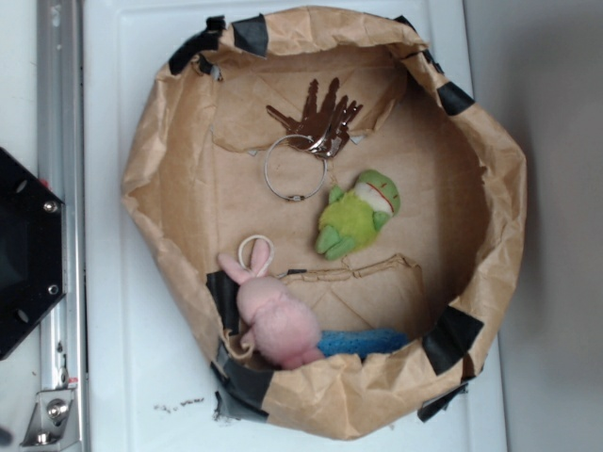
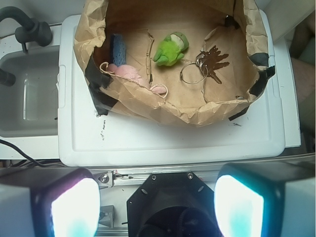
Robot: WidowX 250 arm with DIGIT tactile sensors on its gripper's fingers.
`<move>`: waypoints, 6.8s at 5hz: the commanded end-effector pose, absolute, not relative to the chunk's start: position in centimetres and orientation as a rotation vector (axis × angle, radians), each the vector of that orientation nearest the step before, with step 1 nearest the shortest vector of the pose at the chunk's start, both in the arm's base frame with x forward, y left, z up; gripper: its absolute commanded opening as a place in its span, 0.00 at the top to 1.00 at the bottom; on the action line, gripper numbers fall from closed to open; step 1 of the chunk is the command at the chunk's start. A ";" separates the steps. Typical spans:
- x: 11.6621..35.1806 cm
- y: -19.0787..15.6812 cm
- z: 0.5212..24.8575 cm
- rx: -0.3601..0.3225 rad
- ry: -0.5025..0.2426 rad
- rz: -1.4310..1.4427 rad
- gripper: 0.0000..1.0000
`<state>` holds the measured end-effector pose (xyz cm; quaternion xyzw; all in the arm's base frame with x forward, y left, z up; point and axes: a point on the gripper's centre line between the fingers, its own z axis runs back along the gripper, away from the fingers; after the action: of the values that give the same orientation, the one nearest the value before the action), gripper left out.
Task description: Grab the silver keys.
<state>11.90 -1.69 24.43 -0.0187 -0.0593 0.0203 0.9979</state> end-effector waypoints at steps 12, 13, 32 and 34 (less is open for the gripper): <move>23.3 5.2 12.0 0.164 -0.222 1.036 0.00; 23.4 5.7 8.7 0.083 -0.215 1.006 0.00; 26.5 4.8 3.2 0.031 -0.259 1.052 1.00; 26.1 5.6 4.8 0.048 -0.260 1.061 1.00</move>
<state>25.73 4.47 2.92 0.0402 -0.0889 0.5068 0.8565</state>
